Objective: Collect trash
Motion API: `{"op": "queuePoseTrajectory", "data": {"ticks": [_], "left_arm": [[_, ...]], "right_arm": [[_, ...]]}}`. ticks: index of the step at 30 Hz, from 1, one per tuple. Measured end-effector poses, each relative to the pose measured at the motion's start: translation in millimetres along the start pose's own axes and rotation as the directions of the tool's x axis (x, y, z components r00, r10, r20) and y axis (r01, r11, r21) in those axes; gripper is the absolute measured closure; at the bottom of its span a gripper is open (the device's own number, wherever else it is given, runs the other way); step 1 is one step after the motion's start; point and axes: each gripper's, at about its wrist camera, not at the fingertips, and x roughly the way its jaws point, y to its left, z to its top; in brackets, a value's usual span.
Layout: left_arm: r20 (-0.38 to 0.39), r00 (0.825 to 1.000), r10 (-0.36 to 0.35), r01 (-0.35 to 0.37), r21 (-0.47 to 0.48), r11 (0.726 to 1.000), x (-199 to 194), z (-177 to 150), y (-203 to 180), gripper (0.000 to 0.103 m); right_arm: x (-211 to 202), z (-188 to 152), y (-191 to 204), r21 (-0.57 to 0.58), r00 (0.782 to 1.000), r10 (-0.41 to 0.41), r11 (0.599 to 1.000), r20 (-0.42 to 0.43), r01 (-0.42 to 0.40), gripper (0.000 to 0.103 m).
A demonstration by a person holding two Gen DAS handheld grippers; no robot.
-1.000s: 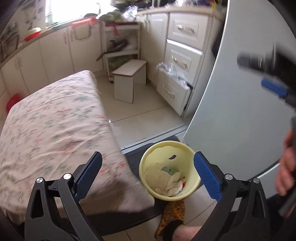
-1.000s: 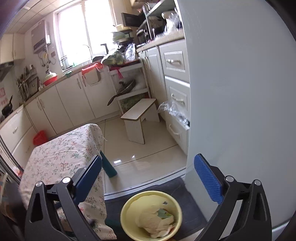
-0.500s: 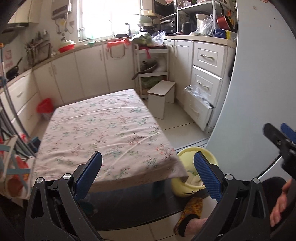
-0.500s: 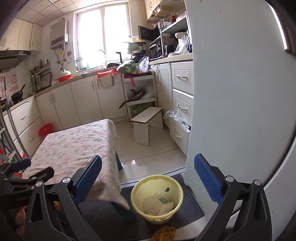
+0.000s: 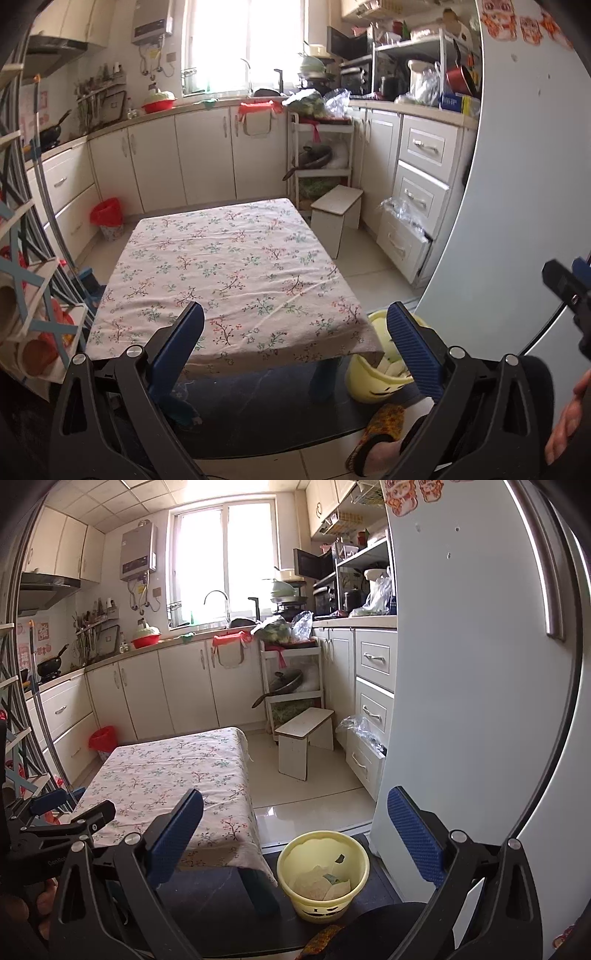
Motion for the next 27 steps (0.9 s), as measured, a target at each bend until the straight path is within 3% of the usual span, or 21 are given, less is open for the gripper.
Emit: {"op": "queuePoseTrajectory", "data": {"ticks": [16, 27], "left_arm": [[0.061, 0.998, -0.019, 0.017, 0.040, 0.999, -35, 4, -19, 0.008], [0.083, 0.997, 0.009, -0.011, 0.028, 1.000, -53, 1, -19, 0.008]], "right_arm": [[-17, -8, 1, 0.005, 1.000, -0.028, 1.000, 0.011, 0.028, 0.007], [-38, -7, 1, 0.009, 0.997, -0.049, 0.999, 0.053, 0.049, 0.007]]}}
